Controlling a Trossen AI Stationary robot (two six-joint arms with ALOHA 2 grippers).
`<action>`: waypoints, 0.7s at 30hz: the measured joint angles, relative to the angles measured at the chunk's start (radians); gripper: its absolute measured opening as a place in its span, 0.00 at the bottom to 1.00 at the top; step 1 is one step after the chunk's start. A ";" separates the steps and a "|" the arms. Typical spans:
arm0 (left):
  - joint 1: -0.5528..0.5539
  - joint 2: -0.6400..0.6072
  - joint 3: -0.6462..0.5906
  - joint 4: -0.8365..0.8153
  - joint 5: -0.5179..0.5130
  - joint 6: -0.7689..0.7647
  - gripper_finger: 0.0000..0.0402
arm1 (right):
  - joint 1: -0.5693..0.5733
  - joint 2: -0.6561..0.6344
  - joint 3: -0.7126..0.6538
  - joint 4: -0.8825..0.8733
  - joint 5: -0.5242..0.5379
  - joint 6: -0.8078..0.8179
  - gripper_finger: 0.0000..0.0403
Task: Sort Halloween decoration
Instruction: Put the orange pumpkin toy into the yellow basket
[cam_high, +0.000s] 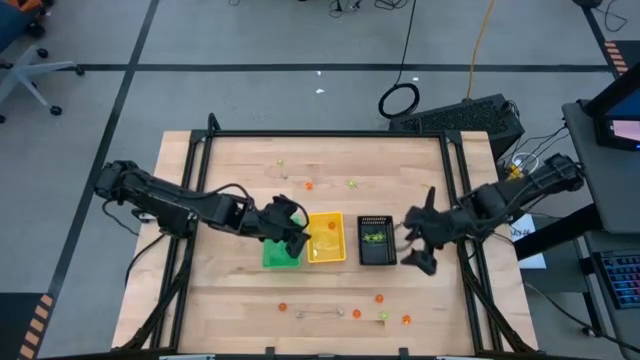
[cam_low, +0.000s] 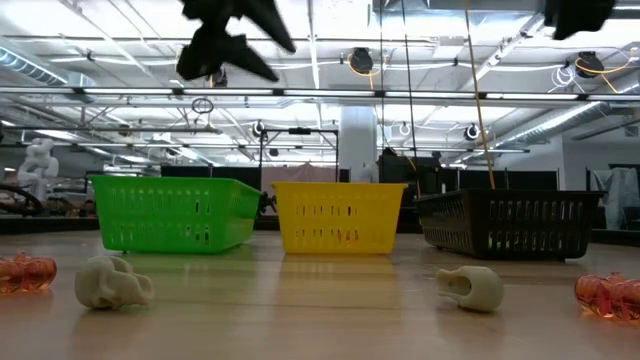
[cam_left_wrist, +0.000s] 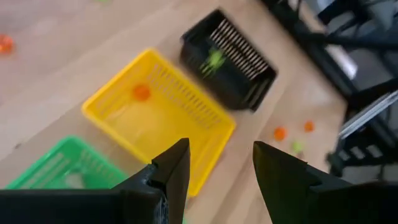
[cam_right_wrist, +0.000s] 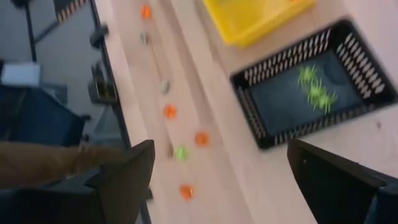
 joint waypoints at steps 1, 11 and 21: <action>-0.003 0.000 0.018 -0.001 -0.007 -0.003 0.44 | 0.023 0.000 0.000 -0.013 -0.001 0.012 0.87; -0.070 0.000 0.173 -0.001 -0.094 0.027 0.44 | 0.300 0.005 0.000 -0.034 0.190 0.176 0.87; -0.145 0.011 0.182 0.000 -0.222 -0.078 0.44 | 0.490 0.095 -0.002 -0.009 0.293 0.185 0.87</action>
